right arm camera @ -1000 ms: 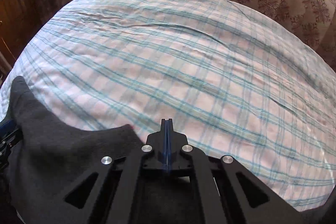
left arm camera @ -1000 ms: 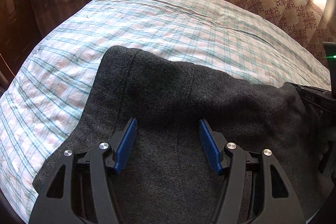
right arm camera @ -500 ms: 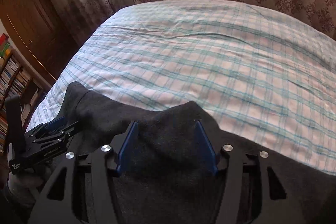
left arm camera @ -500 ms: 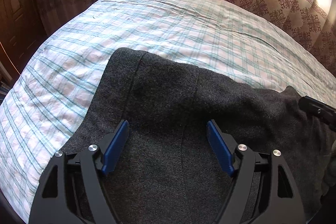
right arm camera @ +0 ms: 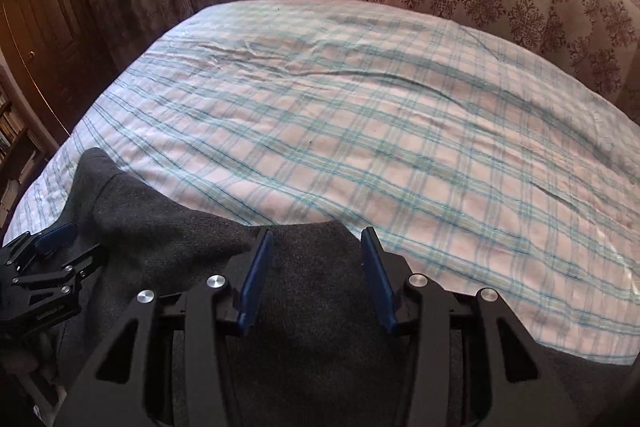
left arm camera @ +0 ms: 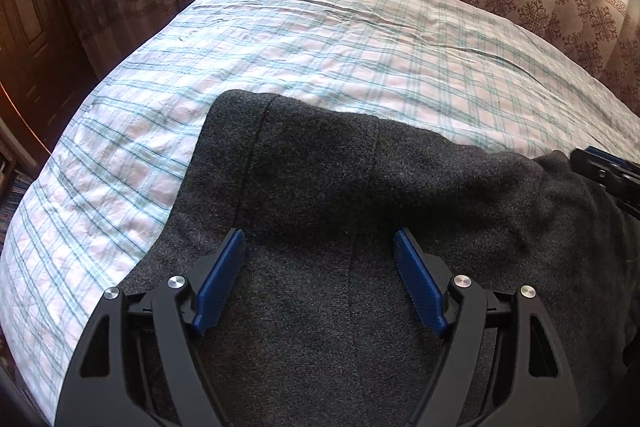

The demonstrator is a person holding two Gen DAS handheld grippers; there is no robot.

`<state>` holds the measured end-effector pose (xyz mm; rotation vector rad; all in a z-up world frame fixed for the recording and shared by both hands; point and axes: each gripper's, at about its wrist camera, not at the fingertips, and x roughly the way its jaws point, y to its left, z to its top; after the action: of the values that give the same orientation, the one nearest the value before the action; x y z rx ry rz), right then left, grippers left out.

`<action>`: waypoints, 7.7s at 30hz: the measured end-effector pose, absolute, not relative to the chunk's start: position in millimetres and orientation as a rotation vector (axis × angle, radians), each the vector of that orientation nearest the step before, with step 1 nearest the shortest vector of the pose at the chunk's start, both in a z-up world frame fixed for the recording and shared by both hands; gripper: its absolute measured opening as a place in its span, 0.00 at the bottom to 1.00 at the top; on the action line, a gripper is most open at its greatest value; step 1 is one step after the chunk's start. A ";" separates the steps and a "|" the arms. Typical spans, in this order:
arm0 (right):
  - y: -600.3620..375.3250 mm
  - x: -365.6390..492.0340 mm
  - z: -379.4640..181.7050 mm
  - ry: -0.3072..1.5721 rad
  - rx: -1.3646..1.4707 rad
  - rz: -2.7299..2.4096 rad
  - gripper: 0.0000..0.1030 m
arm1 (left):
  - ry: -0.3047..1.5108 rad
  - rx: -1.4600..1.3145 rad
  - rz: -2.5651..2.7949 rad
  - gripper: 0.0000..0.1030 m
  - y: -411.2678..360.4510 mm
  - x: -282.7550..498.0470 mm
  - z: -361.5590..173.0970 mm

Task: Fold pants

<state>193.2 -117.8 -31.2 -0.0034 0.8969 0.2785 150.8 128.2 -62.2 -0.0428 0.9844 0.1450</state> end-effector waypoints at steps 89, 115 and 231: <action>-550.4 -170.7 -57.7 0.844 0.784 -0.438 0.63 | 1.079 0.393 -0.672 0.81 -303.5 13.1 -69.0; -554.9 -157.3 -72.8 0.735 1.017 -0.604 0.34 | 1.101 0.371 -0.669 0.86 -305.4 18.4 -83.2; -359.3 131.3 -22.7 0.870 0.471 0.274 0.43 | 1.393 -0.293 -0.974 0.10 -144.2 118.0 -108.3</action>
<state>131.3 -359.3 -22.7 0.4710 0.8704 0.2738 118.0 -144.2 -108.3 -0.2931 1.3933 -0.9739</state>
